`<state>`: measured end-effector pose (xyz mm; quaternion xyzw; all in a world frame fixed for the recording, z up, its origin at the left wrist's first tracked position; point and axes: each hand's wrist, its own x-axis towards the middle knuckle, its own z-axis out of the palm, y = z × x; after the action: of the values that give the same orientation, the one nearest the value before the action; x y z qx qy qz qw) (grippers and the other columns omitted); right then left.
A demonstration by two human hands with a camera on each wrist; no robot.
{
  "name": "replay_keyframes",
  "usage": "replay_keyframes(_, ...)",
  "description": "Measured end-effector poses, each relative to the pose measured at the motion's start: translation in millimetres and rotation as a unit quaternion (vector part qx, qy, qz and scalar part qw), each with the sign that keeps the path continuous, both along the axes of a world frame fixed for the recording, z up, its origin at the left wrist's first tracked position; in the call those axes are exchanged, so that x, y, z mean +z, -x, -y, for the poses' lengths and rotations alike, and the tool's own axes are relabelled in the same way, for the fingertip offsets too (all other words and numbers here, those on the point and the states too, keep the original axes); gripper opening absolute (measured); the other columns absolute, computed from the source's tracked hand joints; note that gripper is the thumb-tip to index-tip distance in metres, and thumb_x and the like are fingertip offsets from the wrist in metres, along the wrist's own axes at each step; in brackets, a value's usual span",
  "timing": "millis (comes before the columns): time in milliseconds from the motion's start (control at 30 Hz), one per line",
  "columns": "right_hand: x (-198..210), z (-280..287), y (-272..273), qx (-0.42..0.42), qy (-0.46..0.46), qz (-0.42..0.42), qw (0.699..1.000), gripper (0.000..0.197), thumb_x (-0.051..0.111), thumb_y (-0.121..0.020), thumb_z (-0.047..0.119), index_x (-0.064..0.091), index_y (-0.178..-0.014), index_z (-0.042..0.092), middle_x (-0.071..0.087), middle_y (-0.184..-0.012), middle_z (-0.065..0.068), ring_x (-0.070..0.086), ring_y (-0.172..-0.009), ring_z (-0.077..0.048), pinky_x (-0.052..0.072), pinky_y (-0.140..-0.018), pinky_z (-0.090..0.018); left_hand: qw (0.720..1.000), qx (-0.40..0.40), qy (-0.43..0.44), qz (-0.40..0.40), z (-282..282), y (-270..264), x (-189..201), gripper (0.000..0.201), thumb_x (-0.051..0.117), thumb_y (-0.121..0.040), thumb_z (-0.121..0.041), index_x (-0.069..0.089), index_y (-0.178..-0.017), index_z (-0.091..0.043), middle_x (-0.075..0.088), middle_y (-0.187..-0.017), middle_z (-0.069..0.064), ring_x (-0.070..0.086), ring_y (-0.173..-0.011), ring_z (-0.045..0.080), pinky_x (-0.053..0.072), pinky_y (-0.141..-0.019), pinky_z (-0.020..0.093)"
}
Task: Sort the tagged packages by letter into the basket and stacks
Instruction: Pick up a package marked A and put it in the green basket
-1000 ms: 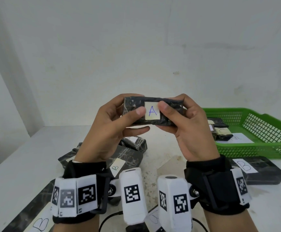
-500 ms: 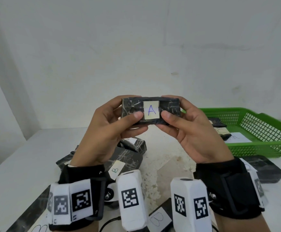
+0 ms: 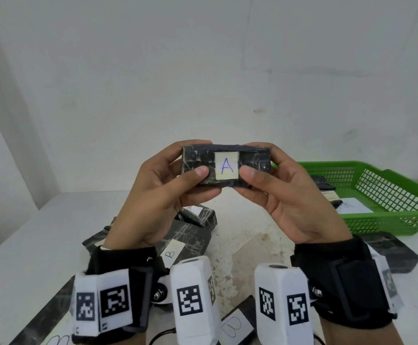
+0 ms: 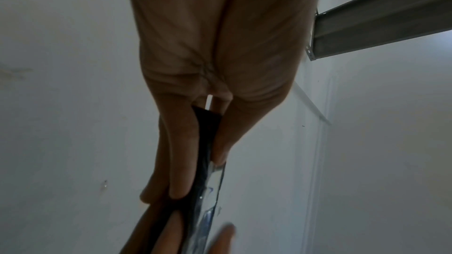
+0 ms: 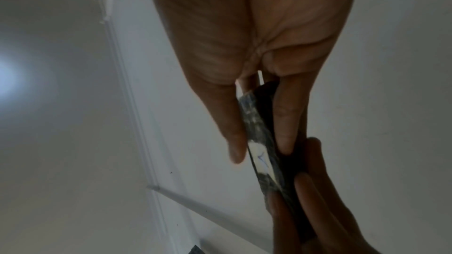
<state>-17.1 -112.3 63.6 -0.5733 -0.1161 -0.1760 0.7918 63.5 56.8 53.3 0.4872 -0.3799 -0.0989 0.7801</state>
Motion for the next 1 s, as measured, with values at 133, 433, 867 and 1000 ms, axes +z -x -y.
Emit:
replay_keyframes(133, -3, 1, -1, -0.042, 0.021, 0.006, 0.999, 0.03, 0.072, -0.063, 0.006, 0.058, -0.088, 0.01, 0.072, -0.085, -0.007, 0.072, -0.076, -0.017, 0.058, -0.067, -0.022, 1.0, -0.005, -0.019, 0.008, 3, 3, 1, 0.031, 0.058, -0.084, -0.011, 0.064, -0.115, -0.012, 0.074, -0.1, 0.012, 0.074, -0.09, 0.03, 0.06, -0.073, 0.031)
replay_keyframes(433, -3, 0, -3, -0.064, 0.007, 0.016, 0.998, 0.02, 0.07, -0.068, 0.016, 0.057, -0.082, 0.011, 0.07, -0.074, -0.001, 0.069, -0.067, -0.013, 0.058, -0.063, -0.023, 1.0, 0.015, -0.016, 0.02, 8, 5, -1, 0.024, 0.057, -0.087, -0.014, 0.065, -0.109, -0.01, 0.073, -0.092, 0.008, 0.073, -0.087, 0.022, 0.06, -0.073, 0.03)
replay_keyframes(867, -4, -1, -5, -0.055, 0.007, 0.026, 0.998, 0.019, 0.062, -0.078, 0.021, 0.061, -0.094, 0.01, 0.07, -0.082, 0.001, 0.07, -0.075, -0.012, 0.059, -0.069, -0.027, 0.998, 0.051, -0.013, 0.026, 9, 3, -1, 0.023, 0.052, -0.09, -0.025, 0.065, -0.103, -0.012, 0.071, -0.091, 0.004, 0.072, -0.086, 0.02, 0.06, -0.071, 0.034)
replay_keyframes(1000, -5, 2, -4, -0.074, 0.02, 0.035, 0.996, 0.021, 0.062, -0.079, 0.02, 0.063, -0.098, 0.011, 0.072, -0.084, 0.001, 0.071, -0.078, -0.014, 0.059, -0.07, -0.029, 0.998, 0.05, -0.013, 0.034, 10, 5, 0, 0.023, 0.051, -0.091, -0.027, 0.066, -0.102, -0.013, 0.072, -0.09, 0.002, 0.073, -0.085, 0.019, 0.061, -0.066, 0.032)
